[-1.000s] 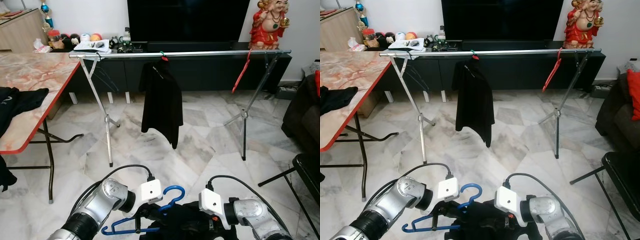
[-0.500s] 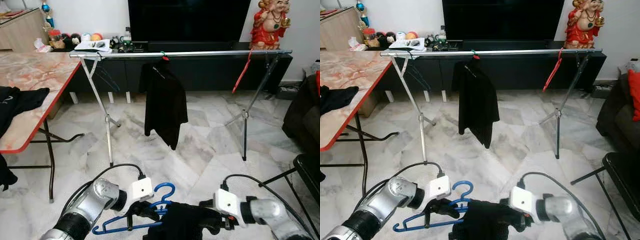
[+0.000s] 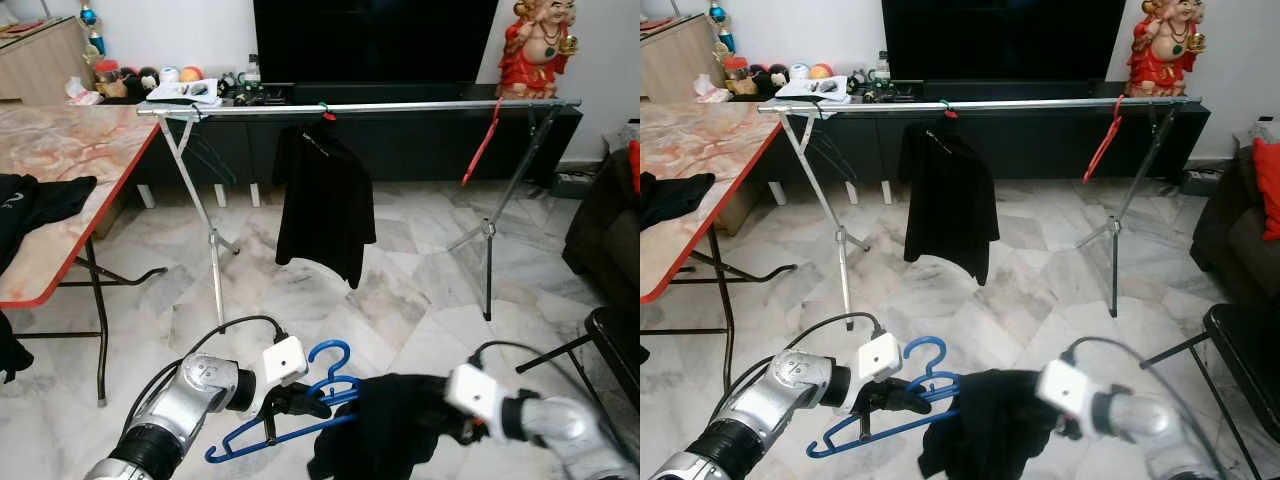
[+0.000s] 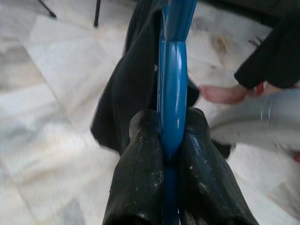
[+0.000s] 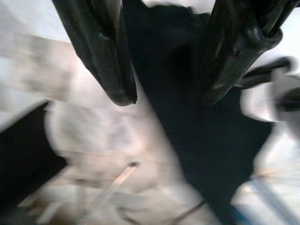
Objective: Hang hanger
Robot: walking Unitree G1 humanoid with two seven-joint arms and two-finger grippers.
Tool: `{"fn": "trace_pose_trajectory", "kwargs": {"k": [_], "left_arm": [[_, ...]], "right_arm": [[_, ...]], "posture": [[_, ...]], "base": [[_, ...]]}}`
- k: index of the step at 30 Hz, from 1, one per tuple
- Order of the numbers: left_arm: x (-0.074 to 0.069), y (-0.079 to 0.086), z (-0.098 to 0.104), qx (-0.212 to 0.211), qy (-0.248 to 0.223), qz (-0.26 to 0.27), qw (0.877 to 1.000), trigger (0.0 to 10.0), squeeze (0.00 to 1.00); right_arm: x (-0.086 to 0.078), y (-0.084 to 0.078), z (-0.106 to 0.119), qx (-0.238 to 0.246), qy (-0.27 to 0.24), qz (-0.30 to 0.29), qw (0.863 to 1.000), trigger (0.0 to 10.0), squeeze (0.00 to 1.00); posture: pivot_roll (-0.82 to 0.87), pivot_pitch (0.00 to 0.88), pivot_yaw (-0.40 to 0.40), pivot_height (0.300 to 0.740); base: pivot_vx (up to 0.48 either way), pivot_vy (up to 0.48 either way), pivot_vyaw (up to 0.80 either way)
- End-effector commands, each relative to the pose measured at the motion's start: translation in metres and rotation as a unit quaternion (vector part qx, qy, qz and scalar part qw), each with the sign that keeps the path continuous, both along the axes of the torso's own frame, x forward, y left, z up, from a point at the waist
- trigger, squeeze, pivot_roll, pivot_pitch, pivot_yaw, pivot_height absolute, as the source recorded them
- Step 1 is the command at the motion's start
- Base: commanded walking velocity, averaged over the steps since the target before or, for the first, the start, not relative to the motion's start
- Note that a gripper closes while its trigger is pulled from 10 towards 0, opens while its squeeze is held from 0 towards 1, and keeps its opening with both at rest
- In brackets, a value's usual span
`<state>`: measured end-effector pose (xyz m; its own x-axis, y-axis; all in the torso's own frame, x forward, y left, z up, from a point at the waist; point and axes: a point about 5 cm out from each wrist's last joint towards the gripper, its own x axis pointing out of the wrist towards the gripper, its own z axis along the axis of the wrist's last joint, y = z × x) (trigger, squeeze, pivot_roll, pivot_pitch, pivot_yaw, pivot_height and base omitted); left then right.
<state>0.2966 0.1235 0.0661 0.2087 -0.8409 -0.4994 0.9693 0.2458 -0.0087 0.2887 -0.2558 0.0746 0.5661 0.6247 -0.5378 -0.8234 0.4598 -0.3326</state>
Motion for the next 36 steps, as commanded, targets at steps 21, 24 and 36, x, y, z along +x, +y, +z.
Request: {"fn": "trace_pose_trajectory", "kwargs": {"k": [21,24,36], "left_arm": [[-0.001,0.021,0.018,-0.049,0.002,-0.032,0.998,0.0,0.0],[0.0,0.023,0.024,-0.053,0.003,-0.045,0.998,0.0,0.0],[-0.009,0.021,0.034,-0.054,0.016,-0.108,0.993,0.0,0.0]], "right_arm": [[-0.042,-0.046,-0.011,-0.028,0.101,0.009,0.994,10.0,0.0],[-0.046,-0.045,-0.015,-0.034,0.11,0.016,0.993,10.0,0.0],[-0.025,-0.047,-0.005,-0.057,0.006,-0.059,0.997,10.0,0.0]], "posture": [[0.03,0.027,-0.01,0.74],[0.03,0.028,-0.011,0.74],[0.03,0.033,-0.012,0.74]], "base": [[0.0,0.0,0.0],[0.0,0.0,0.0],[0.0,0.0,0.0]]}}
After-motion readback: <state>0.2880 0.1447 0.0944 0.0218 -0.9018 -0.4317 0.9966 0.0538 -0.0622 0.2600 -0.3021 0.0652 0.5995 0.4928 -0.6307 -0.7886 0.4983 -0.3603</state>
